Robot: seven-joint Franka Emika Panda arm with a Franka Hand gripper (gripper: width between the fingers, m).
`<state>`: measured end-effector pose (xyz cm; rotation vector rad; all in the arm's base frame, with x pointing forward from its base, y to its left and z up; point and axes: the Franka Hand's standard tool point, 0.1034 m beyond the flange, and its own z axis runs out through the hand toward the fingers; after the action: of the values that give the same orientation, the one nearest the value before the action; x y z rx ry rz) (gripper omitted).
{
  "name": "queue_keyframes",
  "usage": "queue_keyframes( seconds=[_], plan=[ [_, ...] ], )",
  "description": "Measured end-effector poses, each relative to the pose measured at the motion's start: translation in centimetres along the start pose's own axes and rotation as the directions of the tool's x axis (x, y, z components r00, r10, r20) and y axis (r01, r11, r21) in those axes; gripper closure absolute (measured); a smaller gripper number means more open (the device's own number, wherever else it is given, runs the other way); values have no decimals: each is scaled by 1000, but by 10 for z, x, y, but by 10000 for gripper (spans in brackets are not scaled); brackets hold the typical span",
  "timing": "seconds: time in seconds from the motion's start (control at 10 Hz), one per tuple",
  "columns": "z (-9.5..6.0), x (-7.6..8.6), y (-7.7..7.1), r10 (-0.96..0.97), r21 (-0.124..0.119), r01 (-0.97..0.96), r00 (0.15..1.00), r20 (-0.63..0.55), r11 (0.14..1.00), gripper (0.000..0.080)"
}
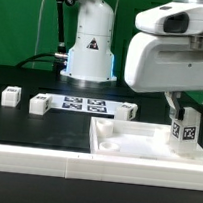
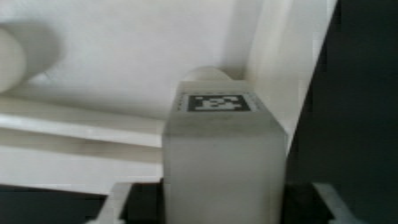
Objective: Assemble one leg
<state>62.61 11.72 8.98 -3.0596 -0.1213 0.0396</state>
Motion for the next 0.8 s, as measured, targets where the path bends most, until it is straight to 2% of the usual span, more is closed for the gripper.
queue_keyframes(
  seconds=[0.2,0.3,0.8],
  plan=[
    [2,0,-1,216,-12,-216,976,-9,976,511],
    [2,1,-1,344,-14,-345,938,-33,939,510],
    [1,3,4,723,18,-724,687,-72,689,509]
  ],
)
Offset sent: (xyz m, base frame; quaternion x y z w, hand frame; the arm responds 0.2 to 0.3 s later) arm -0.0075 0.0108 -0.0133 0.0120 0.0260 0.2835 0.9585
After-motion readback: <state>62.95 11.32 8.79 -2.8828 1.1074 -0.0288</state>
